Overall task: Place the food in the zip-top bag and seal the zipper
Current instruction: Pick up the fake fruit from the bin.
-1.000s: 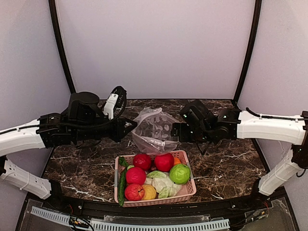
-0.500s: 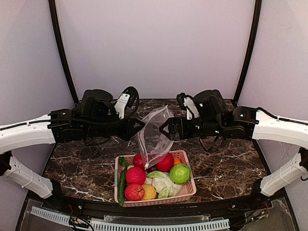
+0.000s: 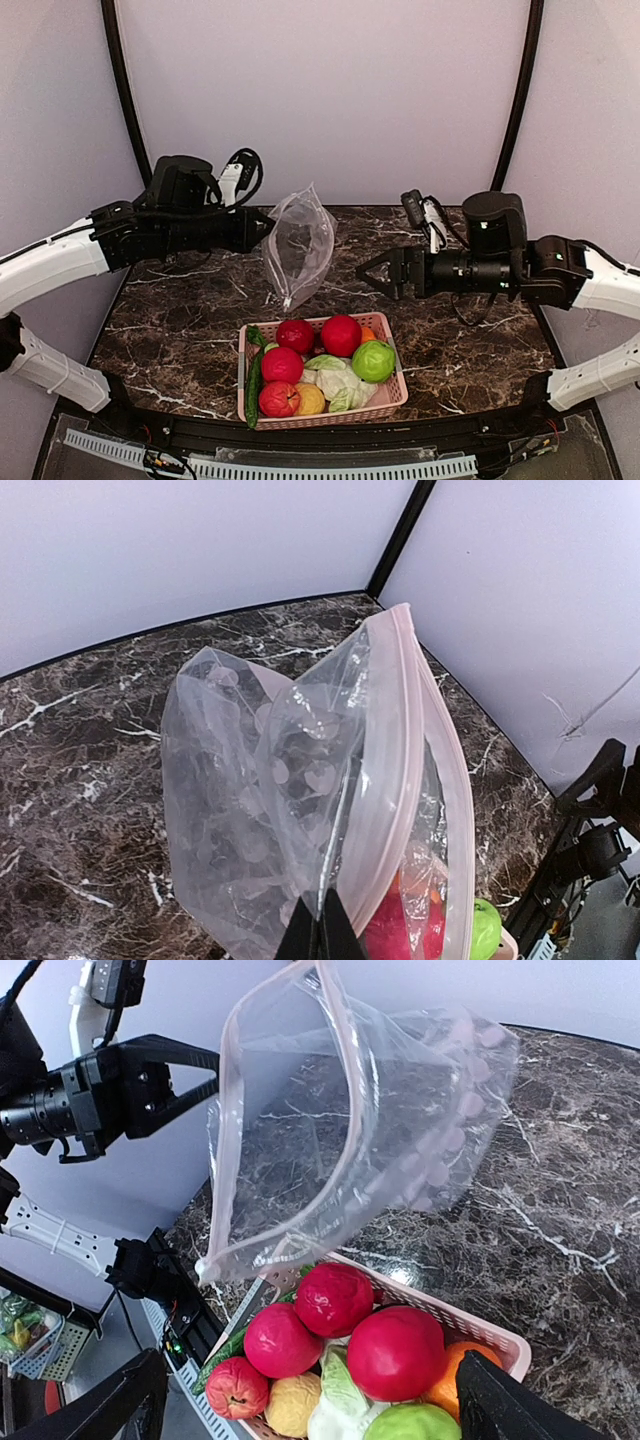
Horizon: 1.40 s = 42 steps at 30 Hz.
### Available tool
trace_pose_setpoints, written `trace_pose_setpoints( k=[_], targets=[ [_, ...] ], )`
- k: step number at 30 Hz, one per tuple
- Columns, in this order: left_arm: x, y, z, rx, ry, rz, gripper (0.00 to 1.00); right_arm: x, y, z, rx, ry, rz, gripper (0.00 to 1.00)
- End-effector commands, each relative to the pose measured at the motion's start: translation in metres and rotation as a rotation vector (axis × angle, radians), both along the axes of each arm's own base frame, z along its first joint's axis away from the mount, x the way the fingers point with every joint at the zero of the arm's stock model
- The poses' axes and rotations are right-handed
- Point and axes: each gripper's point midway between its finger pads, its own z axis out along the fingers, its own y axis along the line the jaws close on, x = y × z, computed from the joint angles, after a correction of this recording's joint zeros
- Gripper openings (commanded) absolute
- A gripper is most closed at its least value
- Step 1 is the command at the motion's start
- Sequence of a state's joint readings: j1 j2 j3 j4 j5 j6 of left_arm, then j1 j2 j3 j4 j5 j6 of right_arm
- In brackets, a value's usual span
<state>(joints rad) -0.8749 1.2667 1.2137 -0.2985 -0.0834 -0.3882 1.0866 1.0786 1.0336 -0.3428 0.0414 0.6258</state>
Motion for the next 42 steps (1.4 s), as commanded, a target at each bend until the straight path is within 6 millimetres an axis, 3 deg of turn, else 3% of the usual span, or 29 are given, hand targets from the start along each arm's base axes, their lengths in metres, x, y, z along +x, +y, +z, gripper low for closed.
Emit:
trace_pose_setpoints(
  k=[1, 4, 7, 12, 18, 26, 42],
  targets=[
    [-0.002, 0.025, 0.03, 0.042, -0.072, 0.018, 0.01, -0.004, -0.019, -0.022, -0.039, 0.022, -0.046, 0.99],
    [-0.004, 0.043, 0.033, 0.093, -0.09, 0.056, 0.01, -0.005, -0.028, -0.047, -0.117, 0.065, -0.064, 0.98],
    [-0.004, 0.066, 0.023, 0.175, -0.095, 0.122, 0.01, -0.006, -0.03, -0.071, -0.208, 0.106, -0.071, 0.97],
    [-0.011, 0.087, 0.006, 0.2, -0.074, 0.176, 0.01, -0.007, -0.009, -0.094, -0.304, 0.123, -0.042, 0.96],
    [-0.021, 0.079, -0.032, 0.142, 0.013, 0.144, 0.01, -0.004, 0.019, -0.125, -0.411, 0.146, -0.009, 0.96],
    [-0.022, 0.064, -0.049, 0.087, 0.055, 0.109, 0.01, 0.006, 0.035, -0.15, -0.477, 0.155, -0.036, 0.97],
    [-0.03, 0.068, -0.043, 0.036, 0.047, 0.099, 0.01, 0.018, 0.046, -0.174, -0.531, 0.18, -0.093, 0.95]
  ],
)
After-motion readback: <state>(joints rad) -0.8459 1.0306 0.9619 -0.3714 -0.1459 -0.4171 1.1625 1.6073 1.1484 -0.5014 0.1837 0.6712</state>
